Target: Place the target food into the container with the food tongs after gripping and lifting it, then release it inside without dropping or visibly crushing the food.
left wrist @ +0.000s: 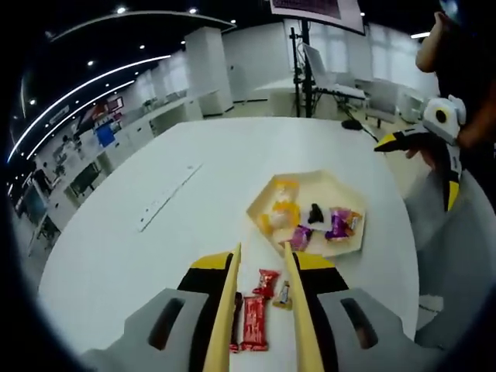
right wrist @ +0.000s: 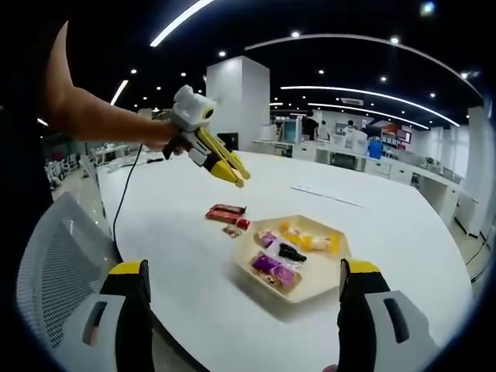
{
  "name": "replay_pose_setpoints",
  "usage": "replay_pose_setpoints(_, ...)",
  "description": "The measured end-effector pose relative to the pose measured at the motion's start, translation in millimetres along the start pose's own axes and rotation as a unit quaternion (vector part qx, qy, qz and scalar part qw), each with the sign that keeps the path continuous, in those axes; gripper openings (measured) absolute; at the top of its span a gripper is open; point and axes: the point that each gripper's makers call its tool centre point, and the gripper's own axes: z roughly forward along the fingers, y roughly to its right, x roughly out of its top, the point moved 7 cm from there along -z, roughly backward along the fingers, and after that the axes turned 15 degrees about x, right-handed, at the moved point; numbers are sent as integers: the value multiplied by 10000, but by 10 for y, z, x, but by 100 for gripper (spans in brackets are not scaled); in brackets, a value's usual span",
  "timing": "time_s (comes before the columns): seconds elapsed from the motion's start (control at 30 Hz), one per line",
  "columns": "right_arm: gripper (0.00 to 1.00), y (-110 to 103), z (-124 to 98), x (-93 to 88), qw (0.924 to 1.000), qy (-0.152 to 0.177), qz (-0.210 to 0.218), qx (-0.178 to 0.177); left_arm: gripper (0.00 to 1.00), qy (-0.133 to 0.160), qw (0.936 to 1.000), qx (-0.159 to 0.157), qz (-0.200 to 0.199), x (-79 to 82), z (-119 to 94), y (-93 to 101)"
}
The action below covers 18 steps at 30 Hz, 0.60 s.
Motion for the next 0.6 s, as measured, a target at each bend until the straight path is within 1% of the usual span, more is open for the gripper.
replay_pose_setpoints(0.13,100,-14,12,-7,10000,-40,-19,49,26,27,9999,61,-121,-114,-102,10)
replay_pose_setpoints(0.23,100,-13,11,-2,10000,-33,-23,44,26,72,9999,106,-101,-191,-166,42)
replay_pose_setpoints(0.3,100,-13,9,0,10000,-12,-13,44,26,130,9998,82,-102,-236,-203,73)
replay_pose_setpoints(0.4,100,-13,4,14,10000,45,-6,35,26,91,9998,137,-70,-296,-250,83)
replay_pose_setpoints(0.5,100,-12,6,11,10000,45,-9,46,26,91,9998,133,-104,-336,-294,89)
replay_pose_setpoints(0.6,100,-15,9,10,10000,41,1,63,26,146,9997,105,-139,-333,-308,97)
